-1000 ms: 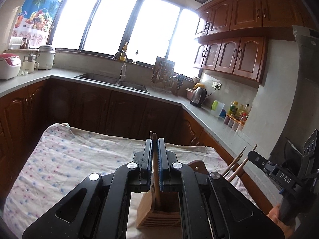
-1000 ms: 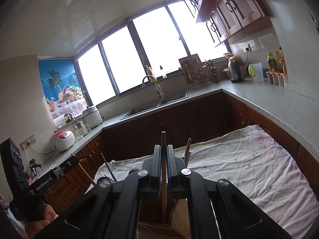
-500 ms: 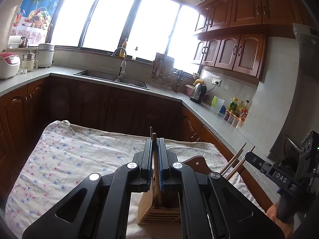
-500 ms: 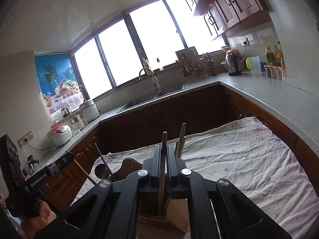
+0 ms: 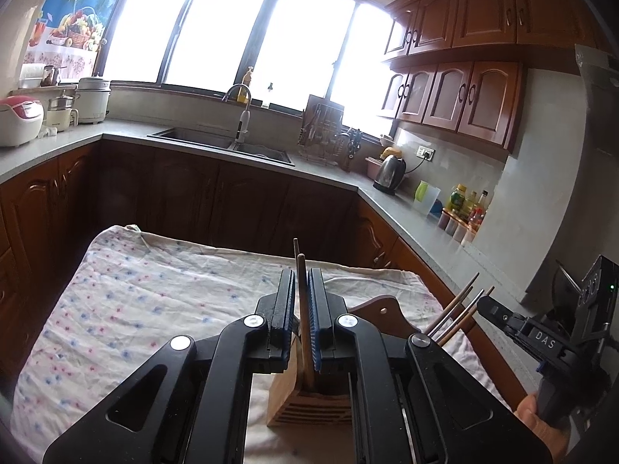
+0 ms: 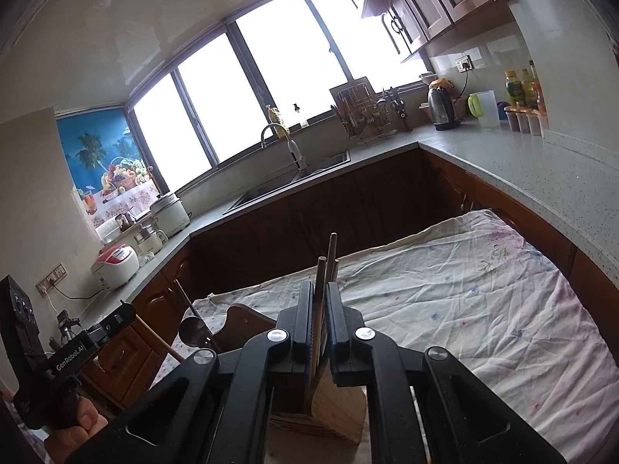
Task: Organize utensils
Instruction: 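Lower both chopsticks into the holder slots and open both grippers, then withdraw both open grippers up and back from the holder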
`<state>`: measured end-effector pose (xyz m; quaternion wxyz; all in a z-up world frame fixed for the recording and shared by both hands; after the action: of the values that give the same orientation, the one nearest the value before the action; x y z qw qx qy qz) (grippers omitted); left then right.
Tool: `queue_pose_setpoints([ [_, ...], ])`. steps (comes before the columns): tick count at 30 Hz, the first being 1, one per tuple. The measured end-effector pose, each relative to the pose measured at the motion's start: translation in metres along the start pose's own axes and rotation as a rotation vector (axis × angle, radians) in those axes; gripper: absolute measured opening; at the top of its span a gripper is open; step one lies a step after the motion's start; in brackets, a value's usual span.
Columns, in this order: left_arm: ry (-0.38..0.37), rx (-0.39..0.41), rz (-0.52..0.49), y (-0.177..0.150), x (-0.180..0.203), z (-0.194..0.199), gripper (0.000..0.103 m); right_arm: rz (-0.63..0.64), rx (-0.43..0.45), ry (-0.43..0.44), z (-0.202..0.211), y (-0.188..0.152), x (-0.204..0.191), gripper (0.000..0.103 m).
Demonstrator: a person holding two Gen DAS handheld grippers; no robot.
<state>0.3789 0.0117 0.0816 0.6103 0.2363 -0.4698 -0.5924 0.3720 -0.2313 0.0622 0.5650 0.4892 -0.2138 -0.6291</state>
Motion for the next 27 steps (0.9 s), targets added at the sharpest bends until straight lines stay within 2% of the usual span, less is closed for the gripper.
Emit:
queue_pose_setpoints([
  [2, 0.012, -0.005, 0.008, -0.001, -0.002, 0.001, 0.025, -0.015, -0.004, 0.007, 0.001, -0.001, 0.002, 0.011],
  [3, 0.020, -0.002, 0.015, -0.001, -0.004, 0.002, 0.042, -0.022, -0.006, 0.004, 0.001, -0.001, 0.003, 0.018],
  [4, 0.026, 0.004, 0.023, -0.001, -0.006, 0.004, 0.050, -0.028, -0.007, 0.000, 0.002, -0.001, 0.005, 0.026],
  [5, 0.028, 0.009, 0.029, -0.002, -0.008, 0.006, 0.051, -0.034, -0.002, 0.008, 0.004, -0.001, 0.005, 0.044],
  [6, 0.029, 0.007, 0.031, -0.002, -0.009, 0.008, 0.052, -0.036, 0.005, 0.011, 0.006, -0.001, 0.005, 0.052],
  [8, 0.038, 0.003, 0.037, -0.003, -0.011, 0.010, 0.058, -0.033, 0.018, 0.007, 0.011, -0.001, 0.005, 0.054],
  [12, 0.068, 0.016, 0.034, -0.007, -0.014, 0.019, 0.081, -0.044, 0.025, 0.028, 0.018, -0.004, 0.005, 0.077],
  [14, 0.080, 0.026, 0.026, -0.008, -0.014, 0.025, 0.085, -0.039, 0.028, 0.033, 0.022, -0.006, 0.004, 0.082],
  [16, 0.101, 0.022, 0.019, -0.011, -0.014, 0.029, 0.094, -0.034, 0.026, 0.040, 0.025, -0.009, 0.002, 0.084],
  [18, 0.112, 0.029, 0.012, -0.013, -0.015, 0.035, 0.095, -0.027, 0.024, 0.044, 0.028, -0.013, -0.001, 0.089],
  [27, 0.157, 0.038, -0.010, -0.026, -0.020, 0.067, 0.100, -0.005, 0.032, 0.055, 0.052, -0.024, -0.012, 0.095],
])
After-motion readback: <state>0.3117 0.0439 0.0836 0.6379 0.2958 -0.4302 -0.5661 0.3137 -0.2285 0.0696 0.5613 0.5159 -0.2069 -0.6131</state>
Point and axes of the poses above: each gripper's, at about its wrist camera, not at the fingertips, and z roughly against the way its jaws point, x to its right, y to its top, the point moved 4 cm from there along -z, roughly the way its jaws point, and after that the axes turned 5 degrees about -x, right-handed, at the moved point
